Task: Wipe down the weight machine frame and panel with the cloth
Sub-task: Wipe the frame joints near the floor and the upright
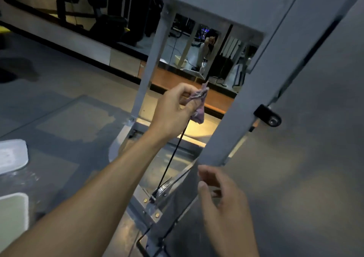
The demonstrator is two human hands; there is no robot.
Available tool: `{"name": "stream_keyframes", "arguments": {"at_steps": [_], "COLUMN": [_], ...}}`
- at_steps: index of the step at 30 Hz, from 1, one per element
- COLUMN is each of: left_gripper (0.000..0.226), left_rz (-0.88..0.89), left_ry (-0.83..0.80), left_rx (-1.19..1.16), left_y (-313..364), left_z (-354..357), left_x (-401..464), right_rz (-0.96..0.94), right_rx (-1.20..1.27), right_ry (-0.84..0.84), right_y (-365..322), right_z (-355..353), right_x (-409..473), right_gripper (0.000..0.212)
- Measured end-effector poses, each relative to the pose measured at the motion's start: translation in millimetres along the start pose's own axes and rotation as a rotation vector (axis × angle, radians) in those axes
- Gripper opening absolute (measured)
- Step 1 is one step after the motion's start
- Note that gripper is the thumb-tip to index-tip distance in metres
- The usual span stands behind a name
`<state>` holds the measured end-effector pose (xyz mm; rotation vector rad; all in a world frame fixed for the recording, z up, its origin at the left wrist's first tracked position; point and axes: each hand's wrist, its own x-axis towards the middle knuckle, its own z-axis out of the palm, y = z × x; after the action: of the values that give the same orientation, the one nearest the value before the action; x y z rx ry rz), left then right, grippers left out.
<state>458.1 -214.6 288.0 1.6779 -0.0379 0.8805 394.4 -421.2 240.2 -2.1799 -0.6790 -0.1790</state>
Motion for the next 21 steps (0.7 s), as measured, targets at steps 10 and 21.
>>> {"name": "stream_keyframes", "arguments": {"at_steps": [10,21], "left_gripper": [0.010,0.008], "left_rz": [-0.055,-0.097], "left_ry": [-0.364,-0.548], "left_rx": [0.077,0.016], "left_y": [-84.5,-173.9], "left_z": [26.2,36.8], "left_x": [6.4,-34.3], "right_rz": [0.123,0.062], "right_rx": [-0.232,-0.362], "right_ry": [-0.350,-0.088], "right_y": [31.4,58.6], "right_z": [19.8,40.2], "right_x": [7.6,5.9], "right_gripper": [0.021,0.025]}}
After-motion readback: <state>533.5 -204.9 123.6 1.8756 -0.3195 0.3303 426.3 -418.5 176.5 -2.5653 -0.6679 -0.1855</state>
